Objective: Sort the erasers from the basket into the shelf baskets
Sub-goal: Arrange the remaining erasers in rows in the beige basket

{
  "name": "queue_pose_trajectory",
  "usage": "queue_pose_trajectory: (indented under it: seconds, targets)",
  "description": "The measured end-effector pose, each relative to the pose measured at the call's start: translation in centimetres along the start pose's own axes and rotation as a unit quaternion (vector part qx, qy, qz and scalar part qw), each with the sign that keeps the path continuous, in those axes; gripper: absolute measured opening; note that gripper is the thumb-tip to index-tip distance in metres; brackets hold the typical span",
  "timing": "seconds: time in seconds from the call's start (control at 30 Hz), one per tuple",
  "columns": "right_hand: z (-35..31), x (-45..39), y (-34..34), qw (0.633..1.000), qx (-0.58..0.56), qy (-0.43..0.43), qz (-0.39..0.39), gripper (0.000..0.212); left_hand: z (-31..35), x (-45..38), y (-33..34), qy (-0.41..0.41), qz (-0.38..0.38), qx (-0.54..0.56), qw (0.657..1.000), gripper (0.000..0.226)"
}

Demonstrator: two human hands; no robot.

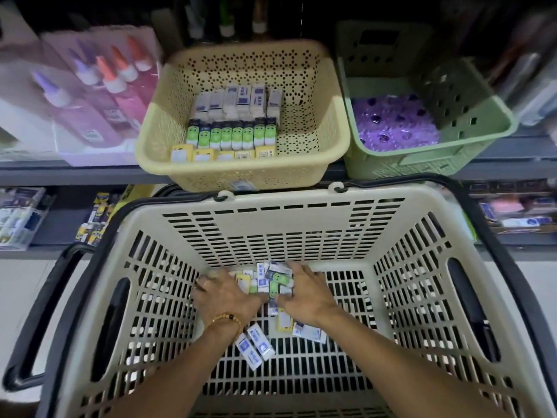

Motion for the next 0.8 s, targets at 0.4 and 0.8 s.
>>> queue_pose_trajectory:
  seconds: [0.4,0.8]
  targets:
    - [1.1,0.0,0.8,0.995,0.091,-0.019,-0.022,0.089,1.2,1.3,1.3,0.169,-0.002,-0.098,0.981,0.101]
    - [0.5,0.7,0.8,0.969,0.231,-0.082,0.000,0.078,1.5,0.4,1.7,0.216,0.022,-0.106,0.970,0.069]
Point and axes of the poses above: each hand's wrist, its own x-axis away from the middle knuckle, its own y-axis out of the palm, z = x × y, the point moved 8 cm from there along -x, towards the middle knuckle, and after that the axes turned 3 degrees about z, right-handed, at the moved point
